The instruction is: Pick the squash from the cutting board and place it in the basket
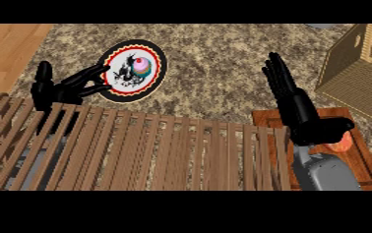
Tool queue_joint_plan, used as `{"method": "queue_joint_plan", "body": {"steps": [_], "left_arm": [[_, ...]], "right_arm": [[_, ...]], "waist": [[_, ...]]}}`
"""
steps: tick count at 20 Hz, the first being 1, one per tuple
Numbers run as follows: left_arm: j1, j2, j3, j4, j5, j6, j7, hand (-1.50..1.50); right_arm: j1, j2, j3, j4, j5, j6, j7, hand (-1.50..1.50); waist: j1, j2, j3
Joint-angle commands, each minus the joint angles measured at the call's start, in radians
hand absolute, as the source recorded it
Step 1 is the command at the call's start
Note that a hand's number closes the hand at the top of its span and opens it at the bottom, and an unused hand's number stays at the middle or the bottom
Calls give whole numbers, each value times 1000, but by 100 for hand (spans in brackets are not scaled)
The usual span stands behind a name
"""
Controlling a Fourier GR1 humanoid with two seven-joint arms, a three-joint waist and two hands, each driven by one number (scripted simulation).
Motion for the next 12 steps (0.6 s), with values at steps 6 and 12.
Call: {"method": "queue_joint_plan", "body": {"steps": [6,12], "left_arm": [[-4,201,38,-88,-142,-64,-79,0],[27,167,7,-98,-135,-85,-48,0]], "right_arm": [[-62,-134,-161,106,-135,183,-20,150],[-99,107,-121,112,-81,-77,-55,-150]], "waist": [[-52,10,5],[-63,6,-1]]}}
